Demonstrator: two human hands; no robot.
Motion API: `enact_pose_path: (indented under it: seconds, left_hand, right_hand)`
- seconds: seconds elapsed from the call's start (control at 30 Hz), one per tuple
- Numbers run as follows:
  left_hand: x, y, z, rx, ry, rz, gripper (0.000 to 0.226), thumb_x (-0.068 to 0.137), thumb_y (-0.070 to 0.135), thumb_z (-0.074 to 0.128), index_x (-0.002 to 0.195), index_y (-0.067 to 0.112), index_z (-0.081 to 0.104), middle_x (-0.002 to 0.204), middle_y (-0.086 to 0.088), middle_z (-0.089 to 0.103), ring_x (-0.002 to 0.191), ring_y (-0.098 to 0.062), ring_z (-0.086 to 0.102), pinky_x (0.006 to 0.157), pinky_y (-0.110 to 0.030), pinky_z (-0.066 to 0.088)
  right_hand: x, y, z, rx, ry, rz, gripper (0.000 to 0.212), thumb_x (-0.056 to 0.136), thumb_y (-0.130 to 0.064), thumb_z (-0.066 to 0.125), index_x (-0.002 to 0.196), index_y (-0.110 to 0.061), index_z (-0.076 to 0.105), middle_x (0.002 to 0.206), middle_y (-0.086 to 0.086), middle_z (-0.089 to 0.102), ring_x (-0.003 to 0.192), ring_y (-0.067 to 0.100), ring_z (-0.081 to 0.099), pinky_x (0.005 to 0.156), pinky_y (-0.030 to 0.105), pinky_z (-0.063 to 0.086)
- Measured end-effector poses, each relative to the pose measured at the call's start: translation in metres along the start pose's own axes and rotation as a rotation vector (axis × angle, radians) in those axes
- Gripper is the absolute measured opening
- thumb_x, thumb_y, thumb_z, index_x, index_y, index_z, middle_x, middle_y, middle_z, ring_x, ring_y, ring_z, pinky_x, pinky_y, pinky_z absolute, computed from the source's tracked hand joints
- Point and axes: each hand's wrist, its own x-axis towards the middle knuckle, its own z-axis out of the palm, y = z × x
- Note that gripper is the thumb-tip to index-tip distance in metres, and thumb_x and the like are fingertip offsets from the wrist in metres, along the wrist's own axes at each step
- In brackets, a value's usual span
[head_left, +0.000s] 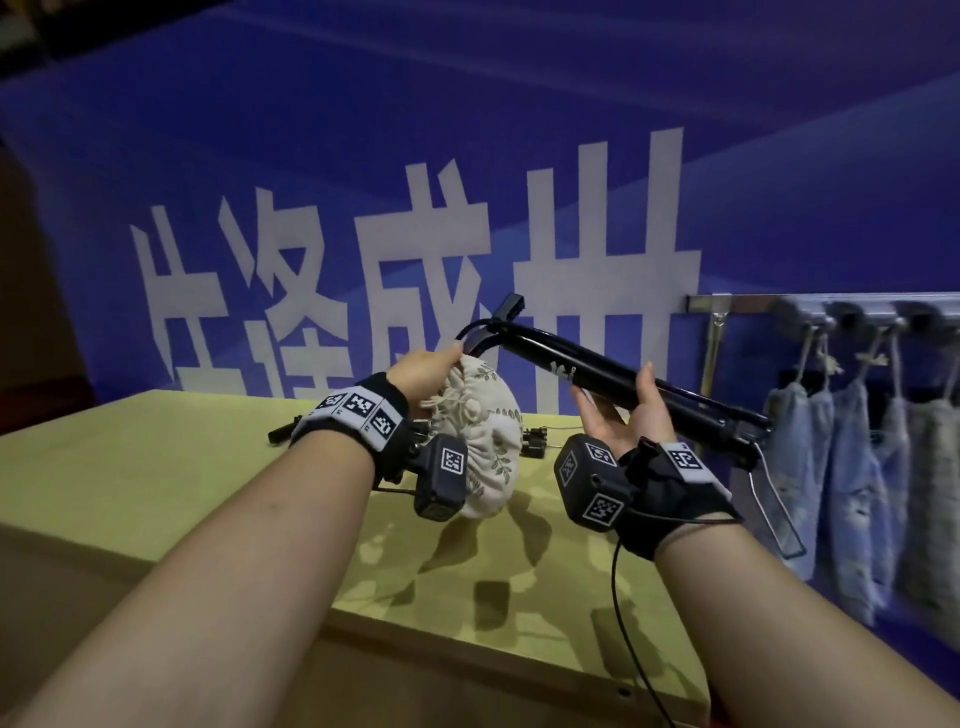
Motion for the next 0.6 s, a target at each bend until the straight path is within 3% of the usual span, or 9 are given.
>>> enact_pose_path:
  seconds: [0.13, 0.27, 0.43, 0.6]
  left_hand:
    - [-0.001, -0.004, -0.004, -0.401, 0.083, -0.055, 0.045, 0.095, 0.047, 0.052, 0.108, 0.006, 0.062, 0.102, -0.019, 0.072, 0.096, -0.036, 0.070, 0.093, -0.053, 0.053]
    - [0.000, -0.011, -0.019, -0.645, 0.309, -0.045, 0.043, 0.095, 0.047, 0.050, 0.111, 0.008, 0.061, 0.109, -0.015, 0.069, 0.097, -0.033, 0.068, 0.090, -0.049, 0.055]
    - [-0.001, -0.016, -0.056, -0.644, 0.598, -0.029, 0.058, 0.094, 0.052, 0.040, 0.128, 0.006, 0.056, 0.124, -0.011, 0.063, 0.110, -0.031, 0.061, 0.098, -0.045, 0.050]
    - [-0.015, -0.014, -0.104, -0.489, 0.874, 0.098, 0.051, 0.103, 0.044, 0.033, 0.130, 0.004, 0.052, 0.128, -0.012, 0.057, 0.117, -0.029, 0.054, 0.095, -0.035, 0.041]
  right_hand:
    - [0.007, -0.004, -0.005, 0.006, 0.033, -0.006, 0.058, 0.076, -0.028, 0.079, 0.122, -0.004, 0.053, 0.119, 0.022, 0.060, 0.115, 0.040, 0.056, 0.081, 0.057, 0.054]
    - [0.017, -0.002, -0.012, 0.027, 0.067, -0.007, 0.060, 0.077, -0.028, 0.078, 0.124, -0.004, 0.053, 0.121, 0.021, 0.059, 0.114, 0.038, 0.057, 0.076, 0.055, 0.056]
    - [0.027, 0.019, -0.018, 0.034, 0.092, 0.037, 0.061, 0.077, -0.031, 0.077, 0.126, -0.007, 0.050, 0.124, 0.020, 0.057, 0.110, 0.036, 0.060, 0.077, 0.052, 0.057]
    - [0.034, 0.064, -0.010, -0.103, 0.105, 0.115, 0.062, 0.085, -0.038, 0.068, 0.133, -0.005, 0.045, 0.140, 0.021, 0.044, 0.128, 0.033, 0.048, 0.099, 0.041, 0.049]
